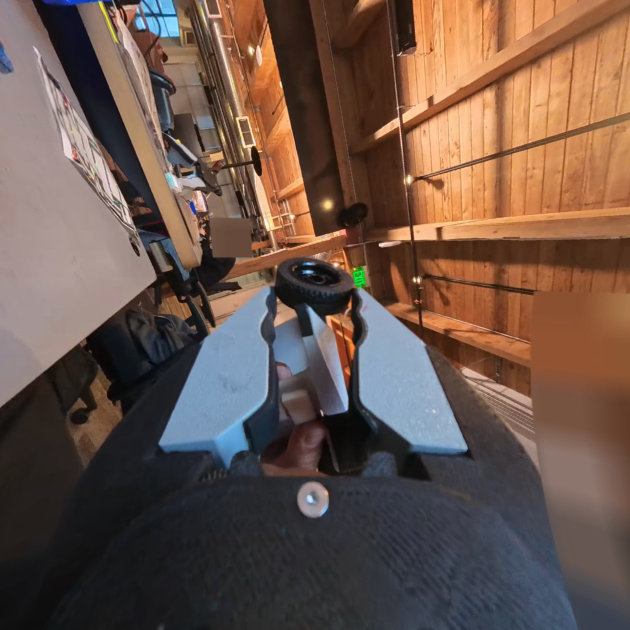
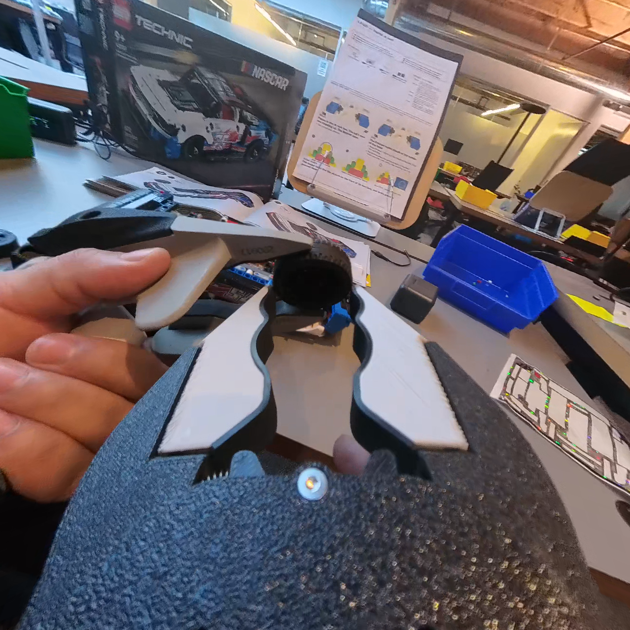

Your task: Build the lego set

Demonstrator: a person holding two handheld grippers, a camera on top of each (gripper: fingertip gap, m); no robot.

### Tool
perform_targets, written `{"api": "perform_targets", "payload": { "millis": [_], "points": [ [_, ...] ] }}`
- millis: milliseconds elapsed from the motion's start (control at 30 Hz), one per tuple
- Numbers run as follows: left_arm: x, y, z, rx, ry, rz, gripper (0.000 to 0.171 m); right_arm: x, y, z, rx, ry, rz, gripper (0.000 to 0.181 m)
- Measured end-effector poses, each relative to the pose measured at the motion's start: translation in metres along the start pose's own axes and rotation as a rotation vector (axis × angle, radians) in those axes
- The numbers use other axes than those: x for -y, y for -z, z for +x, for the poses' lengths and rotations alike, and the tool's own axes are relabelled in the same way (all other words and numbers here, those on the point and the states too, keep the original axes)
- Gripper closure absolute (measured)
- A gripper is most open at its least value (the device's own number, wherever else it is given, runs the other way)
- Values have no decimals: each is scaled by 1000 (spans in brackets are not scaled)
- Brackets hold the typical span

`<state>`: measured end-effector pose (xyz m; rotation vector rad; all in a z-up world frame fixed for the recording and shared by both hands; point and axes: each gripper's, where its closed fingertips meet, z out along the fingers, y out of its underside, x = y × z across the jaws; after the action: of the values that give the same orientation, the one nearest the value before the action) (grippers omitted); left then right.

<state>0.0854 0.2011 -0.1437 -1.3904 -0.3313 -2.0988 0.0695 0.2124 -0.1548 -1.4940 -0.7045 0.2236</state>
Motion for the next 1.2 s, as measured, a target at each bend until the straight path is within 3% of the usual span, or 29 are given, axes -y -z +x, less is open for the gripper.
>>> {"api": "perform_targets", "payload": {
  "millis": [133,367,767,867,967,1067,1200],
  "points": [
    [2,1,-3,19,-10,-18,131,-3,-3,-1,8,-23,-4,143],
    [8,7,-13,9,118,52,131,-11,-11,-5,-34,-2,-14,142],
    [1,8,-16,11,147,6,131,-13,-8,-5,-57,9,15,142],
    [0,10,-16,21,134,-50,134,-12,-10,-1,-59,-6,38,141],
    [-8,15,-22,108,63,-135,123,-18,-10,12,-66,-65,48,142],
    [-24,20,1,92,71,-199,126,-32,-11,29,-96,-135,47,142],
    [-55,30,78,-65,68,-457,135,-46,-18,52,-144,-161,42,142]
  ]
}}
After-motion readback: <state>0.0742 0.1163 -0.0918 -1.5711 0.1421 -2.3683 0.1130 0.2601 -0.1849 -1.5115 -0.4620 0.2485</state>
